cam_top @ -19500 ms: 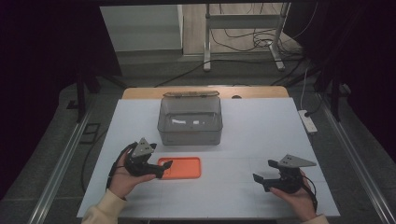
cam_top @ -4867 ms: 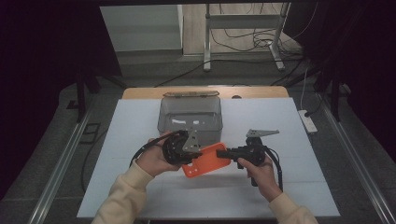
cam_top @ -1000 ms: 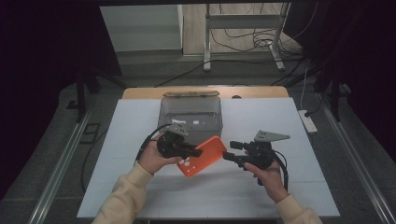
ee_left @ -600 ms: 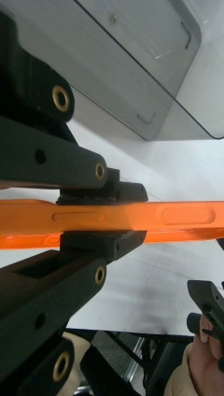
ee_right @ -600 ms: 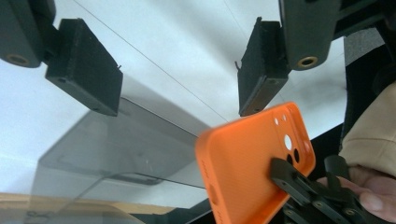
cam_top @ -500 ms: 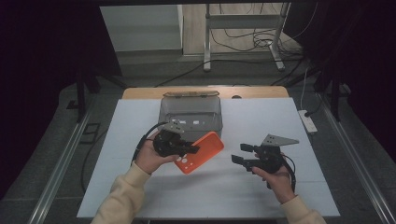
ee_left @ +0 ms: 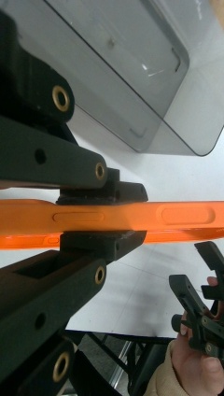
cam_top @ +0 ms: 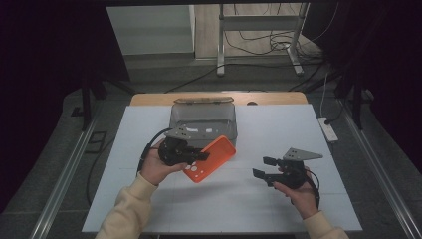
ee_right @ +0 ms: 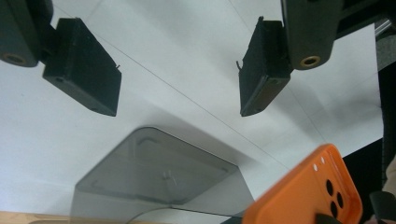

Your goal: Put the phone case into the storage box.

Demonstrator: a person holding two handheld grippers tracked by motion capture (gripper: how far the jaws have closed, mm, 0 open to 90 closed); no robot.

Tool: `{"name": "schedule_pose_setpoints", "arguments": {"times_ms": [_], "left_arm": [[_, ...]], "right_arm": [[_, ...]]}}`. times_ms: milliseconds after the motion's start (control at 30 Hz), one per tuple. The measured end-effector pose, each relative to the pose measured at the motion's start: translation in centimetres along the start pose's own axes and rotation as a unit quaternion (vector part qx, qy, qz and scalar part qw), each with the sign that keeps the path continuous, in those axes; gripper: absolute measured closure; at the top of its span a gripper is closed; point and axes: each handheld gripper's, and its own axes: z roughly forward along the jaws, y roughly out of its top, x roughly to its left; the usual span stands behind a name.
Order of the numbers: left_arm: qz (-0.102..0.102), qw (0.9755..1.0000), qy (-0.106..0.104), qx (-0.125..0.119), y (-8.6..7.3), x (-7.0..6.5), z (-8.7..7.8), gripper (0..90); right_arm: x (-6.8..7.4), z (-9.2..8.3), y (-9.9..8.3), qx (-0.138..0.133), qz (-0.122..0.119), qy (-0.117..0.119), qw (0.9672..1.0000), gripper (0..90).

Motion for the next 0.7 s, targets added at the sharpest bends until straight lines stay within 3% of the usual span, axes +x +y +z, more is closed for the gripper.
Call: {"name": "schedule_pose_setpoints", "arguments": {"times_ms": [700], "left_arm": [[-0.012, 0.9995, 0.014, -0.024, -0.2, 0.3, -1.9, 79.6]], "right_arm": [[-0.6, -2.5, -1.8, 0.01, -0.013, -0.034, 0.9993, 26.3]]}}
